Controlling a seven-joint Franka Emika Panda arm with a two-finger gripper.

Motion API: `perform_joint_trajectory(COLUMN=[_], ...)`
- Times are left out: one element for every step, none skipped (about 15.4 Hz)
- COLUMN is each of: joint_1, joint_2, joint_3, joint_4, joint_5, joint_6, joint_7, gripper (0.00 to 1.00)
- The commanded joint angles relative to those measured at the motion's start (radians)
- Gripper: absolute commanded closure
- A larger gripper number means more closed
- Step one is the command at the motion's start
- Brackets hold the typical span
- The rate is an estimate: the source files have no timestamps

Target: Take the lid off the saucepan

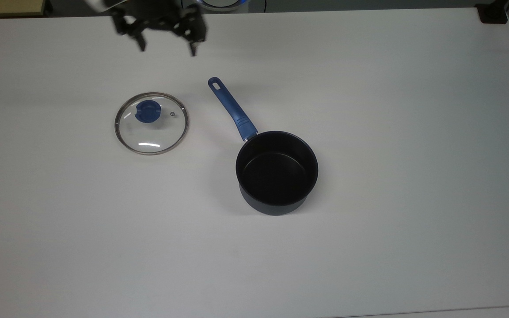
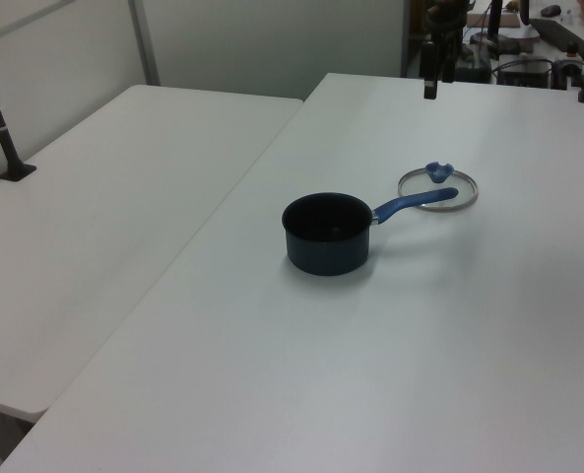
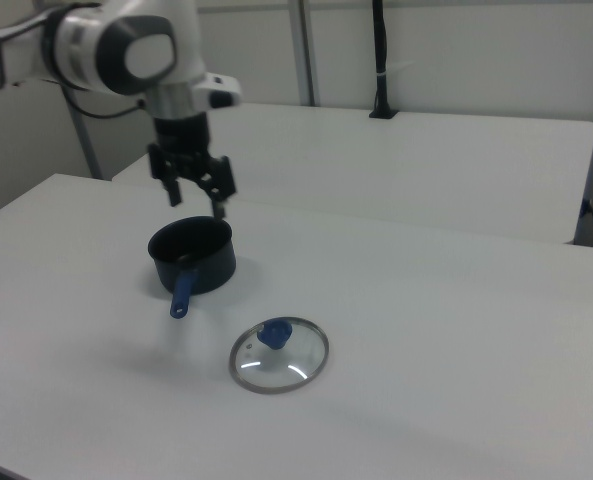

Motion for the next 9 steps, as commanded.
perform_joint_trajectory(joint_1=[0.073,0.078,0.078,0.077,0.069,0.063,0.061,0.058,0.052], joint_2=[-0.046,-0.055,-0.059,-0.061,-0.066,-0.066,-0.066,-0.066,-0.066], joint_3=[-0.008,-0.008,-0.006,-0.003,-0.003,-0.003,-0.012,-0.017,-0.017], joint_4=[0.002,0.004,0.004,0.004,0.004,0.004,0.005,0.005,0.005], joint_5=[-0.031,-0.031,-0.031,-0.031,-0.029,-0.026,-0.025,-0.022,-0.023], joint_6=[-0.066,-0.070,-0.072,-0.077,-0.078,-0.078,-0.078,-0.077,-0.072], joint_7=[0.016,0.013,0.010,0.008,-0.007,-0.041,-0.064,-0.062,-0.059], gripper=[0.00,0.00,0.00,0.00,0.00,0.00,0.00,0.00,0.00])
